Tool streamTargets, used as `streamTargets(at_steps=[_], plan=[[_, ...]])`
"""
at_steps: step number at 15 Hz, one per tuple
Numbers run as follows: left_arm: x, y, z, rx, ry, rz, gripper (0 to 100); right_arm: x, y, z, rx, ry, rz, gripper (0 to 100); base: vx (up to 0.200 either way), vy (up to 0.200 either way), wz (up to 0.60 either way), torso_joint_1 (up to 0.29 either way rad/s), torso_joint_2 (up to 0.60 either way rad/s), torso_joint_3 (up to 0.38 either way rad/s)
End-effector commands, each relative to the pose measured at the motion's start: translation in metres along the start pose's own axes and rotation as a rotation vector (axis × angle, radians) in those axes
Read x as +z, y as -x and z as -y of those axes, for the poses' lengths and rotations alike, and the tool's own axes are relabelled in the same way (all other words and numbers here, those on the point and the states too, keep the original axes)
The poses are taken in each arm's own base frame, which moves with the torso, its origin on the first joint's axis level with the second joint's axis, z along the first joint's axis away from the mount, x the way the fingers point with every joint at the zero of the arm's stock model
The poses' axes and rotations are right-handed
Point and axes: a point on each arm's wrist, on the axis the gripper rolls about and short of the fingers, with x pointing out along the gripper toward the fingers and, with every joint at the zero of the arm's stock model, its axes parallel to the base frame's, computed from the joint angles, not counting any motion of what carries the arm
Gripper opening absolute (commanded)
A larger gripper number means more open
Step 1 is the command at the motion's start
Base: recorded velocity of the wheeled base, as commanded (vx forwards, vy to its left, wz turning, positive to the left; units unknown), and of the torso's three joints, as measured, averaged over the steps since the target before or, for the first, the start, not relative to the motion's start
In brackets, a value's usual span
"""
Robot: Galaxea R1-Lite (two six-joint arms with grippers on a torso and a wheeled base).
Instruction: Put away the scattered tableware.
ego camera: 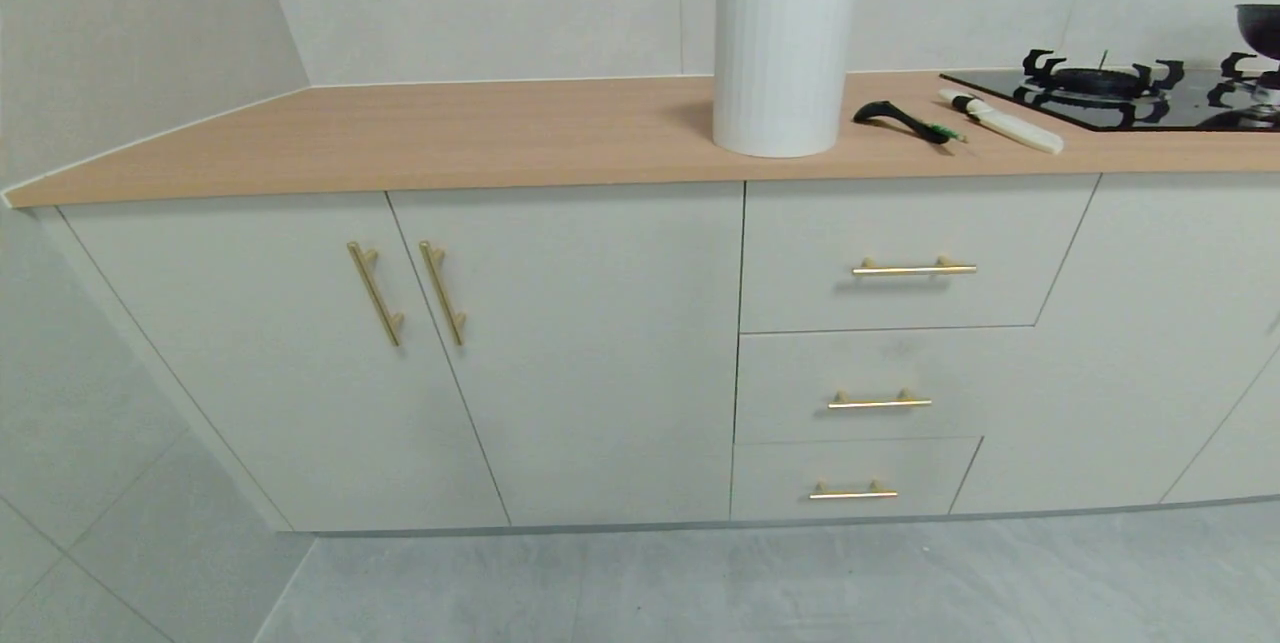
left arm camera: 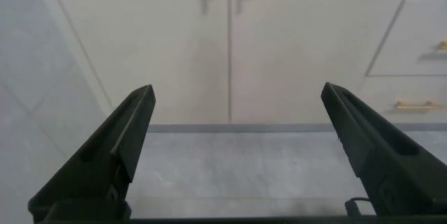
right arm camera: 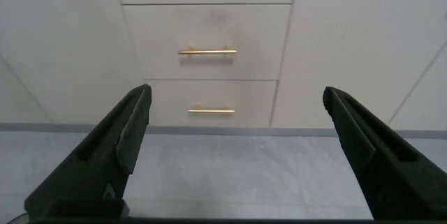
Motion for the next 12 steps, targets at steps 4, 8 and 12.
streamTargets(at_steps=[4,8,12], plan=[[0.0,-0.0001,0.0,0.0,0.001,-0.001,100,0.0001,-0.0001,0.0,0.0,0.0,-0.001,100,0.0,-0.05,0.0,0.001,0.0,-0.001],[0.0,-0.0001,0.0,0.0,-0.001,-0.001,100,0.0,0.0,0.0,0.0,0.0,0.0,100,0.0,0.0,0.0,0.0,0.0,0.0],[0.0,-0.0001,0.0,0.0,-0.001,-0.001,100,0.0,0.0,0.0,0.0,0.0,0.0,100,0.15,0.0,0.0,-0.003,0.0,0.005]])
